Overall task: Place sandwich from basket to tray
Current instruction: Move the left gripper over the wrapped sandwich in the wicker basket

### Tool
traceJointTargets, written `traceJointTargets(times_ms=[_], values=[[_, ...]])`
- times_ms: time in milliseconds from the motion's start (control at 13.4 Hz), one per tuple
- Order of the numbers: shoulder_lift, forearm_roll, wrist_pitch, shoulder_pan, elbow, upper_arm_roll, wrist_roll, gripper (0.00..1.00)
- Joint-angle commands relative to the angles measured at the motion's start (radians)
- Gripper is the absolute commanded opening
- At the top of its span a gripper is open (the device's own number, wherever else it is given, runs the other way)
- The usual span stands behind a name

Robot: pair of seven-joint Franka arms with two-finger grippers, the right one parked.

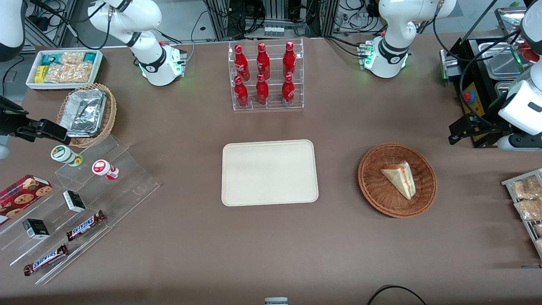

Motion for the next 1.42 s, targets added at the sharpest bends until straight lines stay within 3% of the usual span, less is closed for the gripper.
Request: traceJointTargets(times_ms=[0,448,1045,1343], values=[[0.013,0.016,-0.032,0.001,0.024,-0.003,0.014,1.00],[0.108,0.065,0.007,-0.005,0.019,-0.006,-0.005,1.00],[0.128,0.063,0.469,-0.008,-0.336,-0.008,-0.247,1.00],[0.133,0.065,0.596,-0.011,-0.447,-0.009,-0.384,1.00]])
